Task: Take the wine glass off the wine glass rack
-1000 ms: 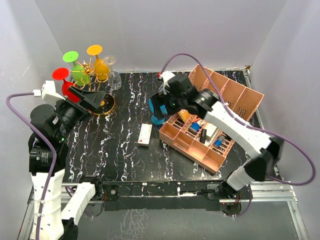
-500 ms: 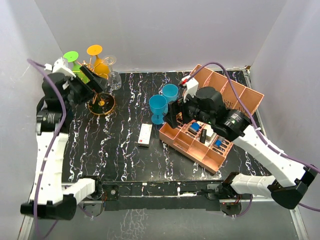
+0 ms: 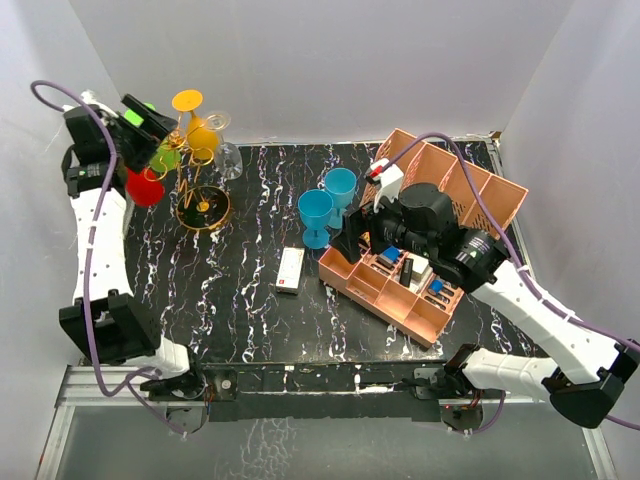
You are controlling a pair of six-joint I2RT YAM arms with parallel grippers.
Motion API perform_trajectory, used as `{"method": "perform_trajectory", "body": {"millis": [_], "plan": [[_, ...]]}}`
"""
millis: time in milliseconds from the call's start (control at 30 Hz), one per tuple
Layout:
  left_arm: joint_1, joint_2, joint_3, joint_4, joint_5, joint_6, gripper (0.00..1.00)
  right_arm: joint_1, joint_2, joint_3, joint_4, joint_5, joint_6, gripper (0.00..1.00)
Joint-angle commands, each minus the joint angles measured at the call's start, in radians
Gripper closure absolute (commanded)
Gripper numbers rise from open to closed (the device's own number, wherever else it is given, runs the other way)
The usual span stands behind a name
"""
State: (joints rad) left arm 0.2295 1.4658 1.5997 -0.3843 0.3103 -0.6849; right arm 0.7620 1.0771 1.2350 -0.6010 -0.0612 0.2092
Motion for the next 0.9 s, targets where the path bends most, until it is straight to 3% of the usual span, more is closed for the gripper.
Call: {"method": "perform_trajectory", "body": {"millis": [0,233,633,867], "plan": [[0.130,-0.018,0.069,0.095,0.120,-0.076,0.03,0.002,-0.047,-0.010,0.054,0.018,-0.015,0.01],[0.241,-0.086,0.026,0.100,0.184,-0.101,0.03,0.003,-0.058,-0.031,0.084,0.022,-0.045,0.01],[0.251,-0.136,0.039,-0.137,-0.219,-0.021,0.07,0.002,-0.080,-0.084,0.157,-0.060,-0.054,0.01],[0.250,-0.079,0.033,-0.131,-0.219,-0.059,0.18,0.002,-0.077,-0.092,0.176,-0.051,-0.074,0.01]]}}
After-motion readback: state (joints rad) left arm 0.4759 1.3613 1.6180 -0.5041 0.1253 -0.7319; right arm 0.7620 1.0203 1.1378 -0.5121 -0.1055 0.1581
